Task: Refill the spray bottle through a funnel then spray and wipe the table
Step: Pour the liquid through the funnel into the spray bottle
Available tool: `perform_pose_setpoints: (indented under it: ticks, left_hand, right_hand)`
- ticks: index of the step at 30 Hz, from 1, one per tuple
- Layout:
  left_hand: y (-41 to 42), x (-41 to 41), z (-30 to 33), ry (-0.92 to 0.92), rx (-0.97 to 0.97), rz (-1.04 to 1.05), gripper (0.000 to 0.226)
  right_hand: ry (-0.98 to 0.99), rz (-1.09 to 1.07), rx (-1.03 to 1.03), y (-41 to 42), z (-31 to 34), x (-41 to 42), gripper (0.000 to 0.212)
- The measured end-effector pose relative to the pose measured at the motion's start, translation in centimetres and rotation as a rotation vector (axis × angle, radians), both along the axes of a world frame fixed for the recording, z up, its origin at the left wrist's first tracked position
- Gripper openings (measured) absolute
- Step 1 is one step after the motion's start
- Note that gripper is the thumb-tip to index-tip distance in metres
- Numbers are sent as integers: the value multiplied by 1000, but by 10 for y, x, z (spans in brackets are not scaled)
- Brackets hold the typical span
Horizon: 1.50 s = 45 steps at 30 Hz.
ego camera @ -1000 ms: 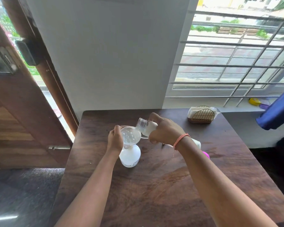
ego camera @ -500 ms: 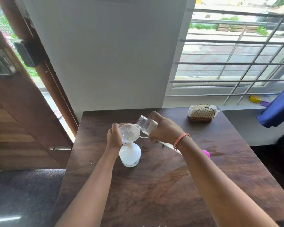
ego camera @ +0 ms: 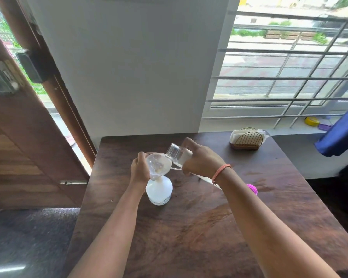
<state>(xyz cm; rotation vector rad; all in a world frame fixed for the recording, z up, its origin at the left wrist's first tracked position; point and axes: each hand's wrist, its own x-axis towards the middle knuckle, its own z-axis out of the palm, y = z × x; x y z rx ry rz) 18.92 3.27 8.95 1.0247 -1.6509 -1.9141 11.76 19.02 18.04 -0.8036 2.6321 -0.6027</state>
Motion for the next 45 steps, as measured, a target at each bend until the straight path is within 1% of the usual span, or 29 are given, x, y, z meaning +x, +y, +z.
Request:
perform_pose_setpoints:
  ticks: [4, 9, 16, 20, 32, 36, 45]
  left_hand:
    - [6, 3, 1, 8, -68, -40, 45]
    - [6, 5, 0, 3, -103, -58, 45]
    - [8, 5, 2, 17, -92, -42, 44]
    - [8, 5, 3, 11, -83, -37, 44]
    - [7, 5, 2, 9, -95, -32, 45]
    - [7, 5, 3, 17, -104, -32, 45]
    - [5, 5, -2, 9, -112, -55, 46]
  right_hand:
    - [3, 0, 64, 1, 1, 3, 48]
    - [35, 8, 128, 1, 1, 5, 44]
    - [125, 22, 167, 1, 3, 6, 44]
    - [172, 36, 177, -1, 2, 6, 43]
    - [207, 32, 173, -3, 9, 7, 41]
    - [242, 38, 177, -3, 11, 7, 43]
    - [246, 50, 187, -2, 11, 7, 47]
